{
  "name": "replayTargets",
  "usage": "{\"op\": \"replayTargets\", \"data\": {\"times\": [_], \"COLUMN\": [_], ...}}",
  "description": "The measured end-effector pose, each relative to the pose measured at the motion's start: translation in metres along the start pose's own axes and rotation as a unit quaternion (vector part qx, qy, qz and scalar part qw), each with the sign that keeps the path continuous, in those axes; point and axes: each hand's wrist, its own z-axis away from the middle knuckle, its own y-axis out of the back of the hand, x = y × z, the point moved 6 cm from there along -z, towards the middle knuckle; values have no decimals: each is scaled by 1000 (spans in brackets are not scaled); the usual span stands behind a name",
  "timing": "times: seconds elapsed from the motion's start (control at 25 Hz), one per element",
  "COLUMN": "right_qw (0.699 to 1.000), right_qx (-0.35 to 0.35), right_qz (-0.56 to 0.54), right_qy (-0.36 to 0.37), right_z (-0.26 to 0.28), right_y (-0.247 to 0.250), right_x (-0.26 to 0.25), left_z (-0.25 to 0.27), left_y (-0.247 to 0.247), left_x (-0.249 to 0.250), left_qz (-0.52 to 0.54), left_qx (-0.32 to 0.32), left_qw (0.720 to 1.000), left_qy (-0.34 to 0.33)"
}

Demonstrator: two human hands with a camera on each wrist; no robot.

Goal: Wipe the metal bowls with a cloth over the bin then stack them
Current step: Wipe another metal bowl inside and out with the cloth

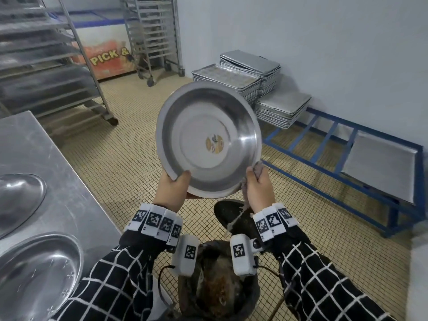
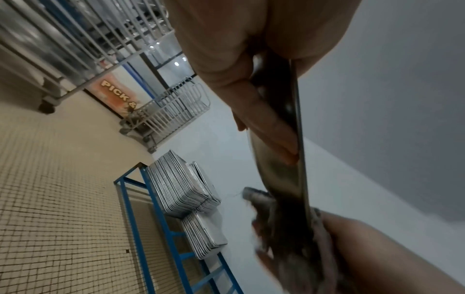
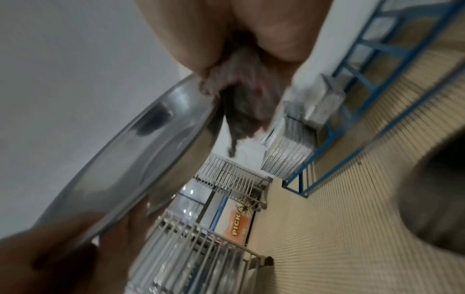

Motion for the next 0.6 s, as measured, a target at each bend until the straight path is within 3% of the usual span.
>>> {"op": "replayTargets", "data": {"times": [0.08, 0.16, 0.2, 0.28, 0.36, 0.44, 0.6], "right_qw": [996, 992, 989, 971, 914, 848, 781], "right_qx": [2, 19, -2, -111, -218, -252, -204], "right_qz": [86, 100, 99, 105, 181, 284, 490], "right_qy": [20, 75, 112, 186, 291, 369, 330], "right_z": [8, 21, 29, 48, 73, 85, 38], "right_y": [1, -5, -14, -47, -78, -93, -70], "right_x": [0, -7, -10, -15, -19, -14, 10], "left_z": [-6, -10, -11, -10, -8, -9, -14], "left_y": [15, 24, 26, 26, 25, 28, 38], "left_x": [0, 2, 2, 6, 14, 20, 13], "left_qz": [-23, -62, -76, -74, -64, -48, -33], "left_qx": [38, 58, 57, 47, 34, 30, 27], "left_qw": [999, 996, 995, 996, 997, 997, 999], "left_qy": [-8, -19, -21, -24, -39, -53, -13]}}
